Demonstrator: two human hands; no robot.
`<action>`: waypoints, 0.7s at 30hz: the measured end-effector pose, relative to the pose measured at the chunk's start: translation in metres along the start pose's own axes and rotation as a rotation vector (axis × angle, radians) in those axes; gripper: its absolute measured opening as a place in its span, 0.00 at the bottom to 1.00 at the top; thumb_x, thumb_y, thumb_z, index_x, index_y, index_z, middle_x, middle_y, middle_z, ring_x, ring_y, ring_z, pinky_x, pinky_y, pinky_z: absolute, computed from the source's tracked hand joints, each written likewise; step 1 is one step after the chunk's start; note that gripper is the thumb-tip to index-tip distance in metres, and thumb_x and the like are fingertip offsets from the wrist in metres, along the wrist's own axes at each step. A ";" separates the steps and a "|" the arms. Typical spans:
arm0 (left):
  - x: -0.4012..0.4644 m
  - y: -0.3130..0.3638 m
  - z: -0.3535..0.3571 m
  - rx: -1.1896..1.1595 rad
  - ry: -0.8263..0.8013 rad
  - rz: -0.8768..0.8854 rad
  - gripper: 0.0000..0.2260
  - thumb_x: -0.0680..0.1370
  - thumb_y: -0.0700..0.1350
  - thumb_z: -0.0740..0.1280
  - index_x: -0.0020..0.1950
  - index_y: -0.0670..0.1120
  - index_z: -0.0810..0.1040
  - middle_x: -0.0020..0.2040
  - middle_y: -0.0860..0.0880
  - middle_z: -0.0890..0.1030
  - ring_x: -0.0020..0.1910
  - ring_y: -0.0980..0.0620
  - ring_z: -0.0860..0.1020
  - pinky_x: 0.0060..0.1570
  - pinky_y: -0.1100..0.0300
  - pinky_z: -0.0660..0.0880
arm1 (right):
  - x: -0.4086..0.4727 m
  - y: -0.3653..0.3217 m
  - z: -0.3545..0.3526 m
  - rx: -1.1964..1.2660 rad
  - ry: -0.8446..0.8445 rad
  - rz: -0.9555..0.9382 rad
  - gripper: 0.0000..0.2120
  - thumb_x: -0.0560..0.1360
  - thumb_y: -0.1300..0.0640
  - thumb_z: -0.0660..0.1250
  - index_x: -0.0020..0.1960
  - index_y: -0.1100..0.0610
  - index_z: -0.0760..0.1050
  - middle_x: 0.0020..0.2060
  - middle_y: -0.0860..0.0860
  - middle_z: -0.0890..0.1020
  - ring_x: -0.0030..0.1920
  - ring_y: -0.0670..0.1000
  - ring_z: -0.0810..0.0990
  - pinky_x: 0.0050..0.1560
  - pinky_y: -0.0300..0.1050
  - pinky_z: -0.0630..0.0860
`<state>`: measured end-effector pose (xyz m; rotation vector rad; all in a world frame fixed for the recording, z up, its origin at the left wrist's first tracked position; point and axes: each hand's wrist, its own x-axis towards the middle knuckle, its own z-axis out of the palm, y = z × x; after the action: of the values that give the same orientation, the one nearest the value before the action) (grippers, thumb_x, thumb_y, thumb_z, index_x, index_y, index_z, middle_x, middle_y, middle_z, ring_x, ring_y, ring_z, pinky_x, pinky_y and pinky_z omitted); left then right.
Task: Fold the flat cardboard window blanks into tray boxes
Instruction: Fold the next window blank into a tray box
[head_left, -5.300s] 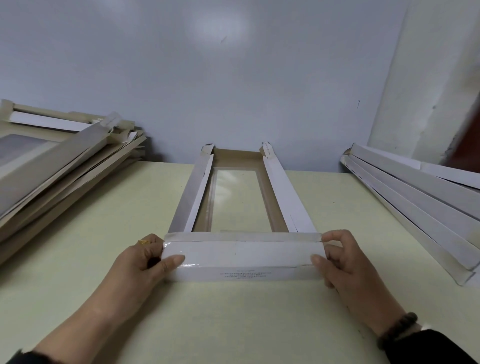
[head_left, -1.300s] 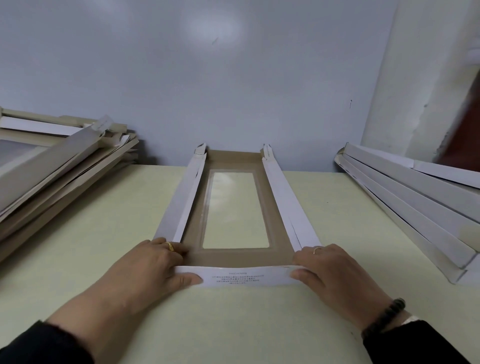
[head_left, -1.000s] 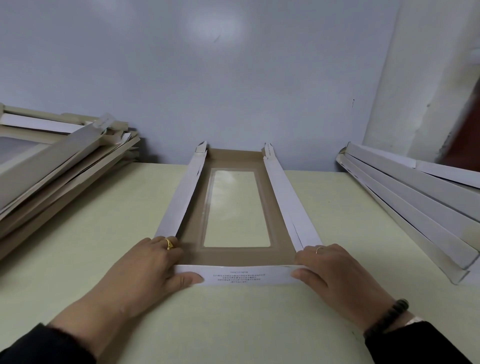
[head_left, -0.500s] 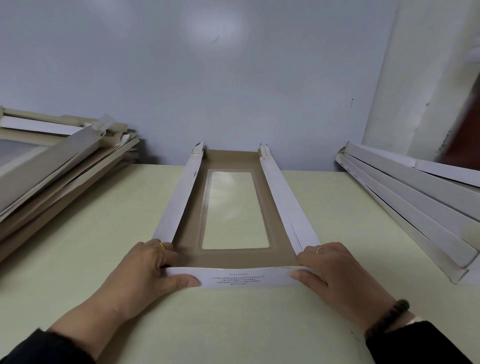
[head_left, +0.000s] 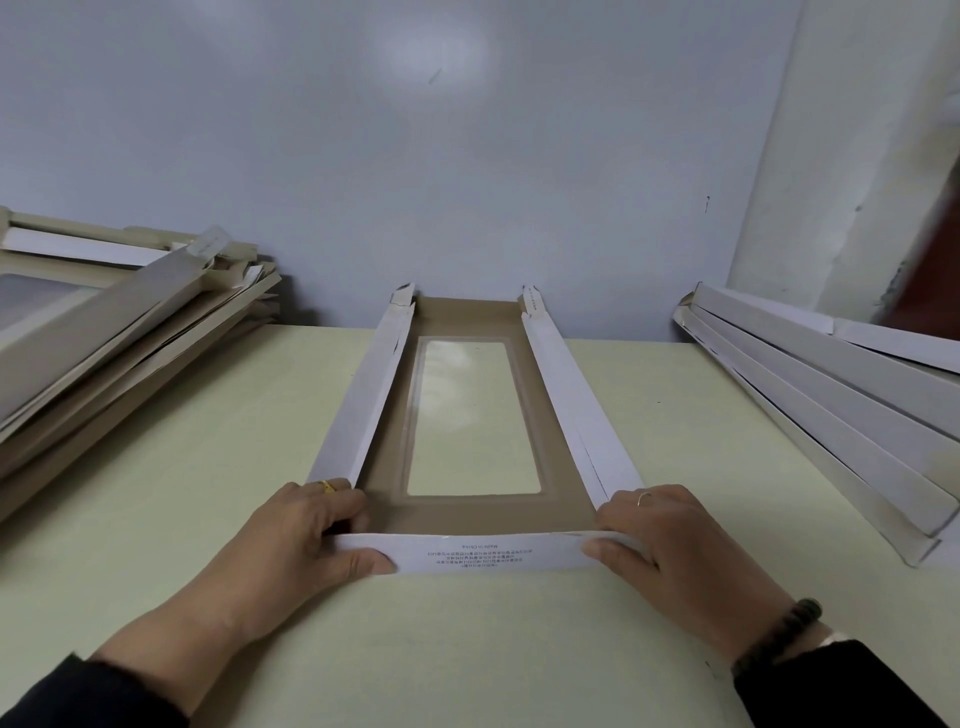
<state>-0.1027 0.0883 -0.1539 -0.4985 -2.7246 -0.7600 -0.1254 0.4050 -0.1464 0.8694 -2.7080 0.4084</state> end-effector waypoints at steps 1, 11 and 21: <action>-0.001 0.000 0.000 0.011 -0.003 0.000 0.21 0.63 0.71 0.64 0.32 0.53 0.67 0.39 0.56 0.73 0.37 0.55 0.68 0.35 0.65 0.64 | -0.001 -0.001 -0.001 0.009 -0.003 0.008 0.17 0.73 0.46 0.55 0.38 0.57 0.75 0.32 0.47 0.73 0.37 0.51 0.72 0.46 0.38 0.62; 0.003 -0.007 -0.007 0.140 -0.059 0.052 0.15 0.73 0.53 0.69 0.33 0.48 0.69 0.31 0.52 0.67 0.33 0.55 0.66 0.41 0.73 0.62 | -0.003 -0.023 -0.004 0.176 -0.028 0.014 0.17 0.73 0.42 0.54 0.34 0.52 0.71 0.29 0.47 0.73 0.33 0.49 0.71 0.38 0.44 0.68; -0.001 0.008 -0.019 0.319 -0.095 0.013 0.12 0.76 0.49 0.67 0.36 0.59 0.67 0.36 0.58 0.73 0.43 0.62 0.70 0.55 0.69 0.59 | 0.001 -0.006 -0.003 -0.014 -0.071 0.017 0.16 0.64 0.70 0.69 0.46 0.53 0.79 0.48 0.43 0.81 0.59 0.42 0.75 0.68 0.38 0.51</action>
<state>-0.0954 0.0846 -0.1351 -0.4879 -2.8510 -0.2931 -0.1224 0.4010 -0.1421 0.8734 -2.7817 0.3687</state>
